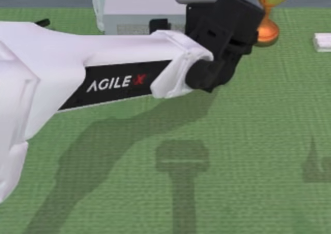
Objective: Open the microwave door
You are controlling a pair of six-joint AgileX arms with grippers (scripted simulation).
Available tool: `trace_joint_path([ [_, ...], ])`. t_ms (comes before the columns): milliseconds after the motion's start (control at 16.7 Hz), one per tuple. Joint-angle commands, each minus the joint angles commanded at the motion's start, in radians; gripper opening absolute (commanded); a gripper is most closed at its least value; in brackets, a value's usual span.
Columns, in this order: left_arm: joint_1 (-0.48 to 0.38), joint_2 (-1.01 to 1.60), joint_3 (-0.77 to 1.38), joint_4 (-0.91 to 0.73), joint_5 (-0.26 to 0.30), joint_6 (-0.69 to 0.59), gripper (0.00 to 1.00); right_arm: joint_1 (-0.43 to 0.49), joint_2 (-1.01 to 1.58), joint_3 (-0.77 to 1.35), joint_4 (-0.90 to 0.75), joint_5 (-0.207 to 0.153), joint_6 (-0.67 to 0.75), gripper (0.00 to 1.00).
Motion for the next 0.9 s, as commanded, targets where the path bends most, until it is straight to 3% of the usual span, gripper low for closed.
trace_joint_path([
  [180, 0.051, 0.091, 0.072, 0.043, 0.044, 0.038, 1.0, 0.0, 0.0, 0.0, 0.0, 0.0, 0.0, 1.0],
  [420, 0.06, 0.103, 0.083, 0.05, 0.051, 0.045, 1.0, 0.0, 0.0, 0.0, 0.0, 0.0, 0.0, 1.0],
  [900, 0.06, 0.103, 0.083, 0.05, 0.051, 0.045, 0.4, 0.0, 0.0, 0.0, 0.0, 0.0, 0.0, 1.0],
])
